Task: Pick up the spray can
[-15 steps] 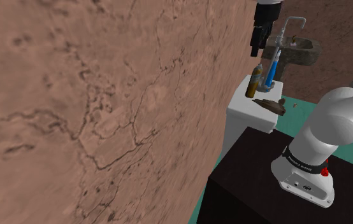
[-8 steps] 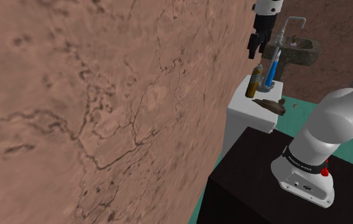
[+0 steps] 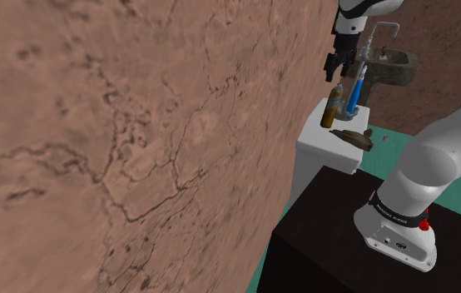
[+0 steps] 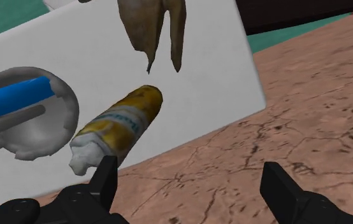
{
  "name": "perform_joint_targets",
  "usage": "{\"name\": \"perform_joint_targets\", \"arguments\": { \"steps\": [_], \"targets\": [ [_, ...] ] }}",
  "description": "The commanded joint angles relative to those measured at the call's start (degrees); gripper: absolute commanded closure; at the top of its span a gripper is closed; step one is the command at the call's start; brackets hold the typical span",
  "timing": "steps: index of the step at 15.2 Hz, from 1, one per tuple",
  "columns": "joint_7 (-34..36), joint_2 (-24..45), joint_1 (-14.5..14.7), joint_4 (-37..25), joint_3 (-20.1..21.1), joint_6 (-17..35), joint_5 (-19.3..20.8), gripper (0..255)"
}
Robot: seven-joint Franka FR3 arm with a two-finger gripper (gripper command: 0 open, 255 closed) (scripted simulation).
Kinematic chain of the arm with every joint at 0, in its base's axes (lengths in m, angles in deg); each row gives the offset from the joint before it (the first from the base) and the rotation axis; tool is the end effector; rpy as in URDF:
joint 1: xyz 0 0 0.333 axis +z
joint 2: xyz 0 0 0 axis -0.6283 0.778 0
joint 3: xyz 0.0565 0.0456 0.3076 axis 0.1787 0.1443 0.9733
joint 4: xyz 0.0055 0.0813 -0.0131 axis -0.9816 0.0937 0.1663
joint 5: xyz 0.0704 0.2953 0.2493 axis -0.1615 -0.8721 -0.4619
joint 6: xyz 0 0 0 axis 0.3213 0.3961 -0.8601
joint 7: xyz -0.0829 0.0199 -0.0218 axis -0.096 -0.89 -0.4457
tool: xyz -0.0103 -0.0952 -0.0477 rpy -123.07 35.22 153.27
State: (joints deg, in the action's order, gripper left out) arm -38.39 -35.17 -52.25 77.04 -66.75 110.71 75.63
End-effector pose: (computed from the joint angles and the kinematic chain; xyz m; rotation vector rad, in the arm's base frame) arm 0.3523 -0.2649 0.4966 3.0896 -0.3943 -0.0850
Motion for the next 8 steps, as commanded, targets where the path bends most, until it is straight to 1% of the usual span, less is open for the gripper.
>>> {"name": "perform_joint_targets", "arguments": {
  "steps": [1,5,6,8],
  "targets": [
    [-0.8,3.1,-0.8,-1.4,-2.1,1.8,-0.7,0],
    [-3.2,9.7,-2.3,-4.4,-6.2,5.4,-3.2,0],
    [-3.7,11.0,-2.6,-4.9,-6.9,5.9,-3.8,0],
    [-3.8,11.5,-2.6,-3.8,-7.1,7.5,-4.0,0]
  ]
}}
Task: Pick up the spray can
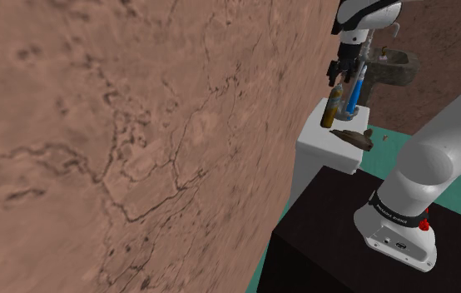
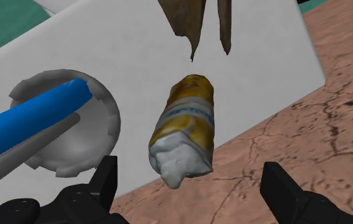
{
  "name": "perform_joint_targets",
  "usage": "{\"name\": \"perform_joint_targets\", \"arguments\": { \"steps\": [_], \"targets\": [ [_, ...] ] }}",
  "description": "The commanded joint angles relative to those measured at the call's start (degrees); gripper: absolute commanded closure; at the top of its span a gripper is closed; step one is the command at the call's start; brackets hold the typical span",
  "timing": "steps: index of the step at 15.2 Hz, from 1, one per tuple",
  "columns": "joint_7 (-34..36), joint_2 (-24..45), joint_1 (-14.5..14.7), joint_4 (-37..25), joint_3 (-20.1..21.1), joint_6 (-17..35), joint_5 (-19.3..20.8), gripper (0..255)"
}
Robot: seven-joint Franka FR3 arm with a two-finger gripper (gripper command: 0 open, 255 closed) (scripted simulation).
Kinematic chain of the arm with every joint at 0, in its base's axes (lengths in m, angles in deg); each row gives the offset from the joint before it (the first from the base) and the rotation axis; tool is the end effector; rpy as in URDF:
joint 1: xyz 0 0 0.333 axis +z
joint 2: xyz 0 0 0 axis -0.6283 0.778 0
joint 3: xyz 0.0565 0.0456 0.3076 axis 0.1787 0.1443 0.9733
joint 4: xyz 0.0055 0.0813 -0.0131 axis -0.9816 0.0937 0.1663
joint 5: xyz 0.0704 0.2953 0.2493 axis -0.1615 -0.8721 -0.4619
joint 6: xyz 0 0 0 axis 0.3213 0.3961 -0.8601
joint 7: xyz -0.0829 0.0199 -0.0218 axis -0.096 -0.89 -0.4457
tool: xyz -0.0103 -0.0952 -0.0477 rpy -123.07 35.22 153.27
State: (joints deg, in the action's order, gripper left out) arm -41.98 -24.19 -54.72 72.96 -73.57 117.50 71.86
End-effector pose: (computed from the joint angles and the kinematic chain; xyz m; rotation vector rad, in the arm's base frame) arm 0.3509 -0.3462 0.4524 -3.0818 0.5890 0.0740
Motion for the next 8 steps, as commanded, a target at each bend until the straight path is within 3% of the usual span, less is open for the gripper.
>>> {"name": "perform_joint_targets", "arguments": {
  "steps": [1,7,8],
  "targets": [
    [-0.3,0.8,-0.1,0.8,-0.4,1.5,-0.3,0],
    [-0.6,2.2,-0.1,3.1,-0.7,5.1,-0.7,0],
    [-0.7,2.3,-0.1,3.0,-0.8,5.1,-0.8,255]
  ]
}}
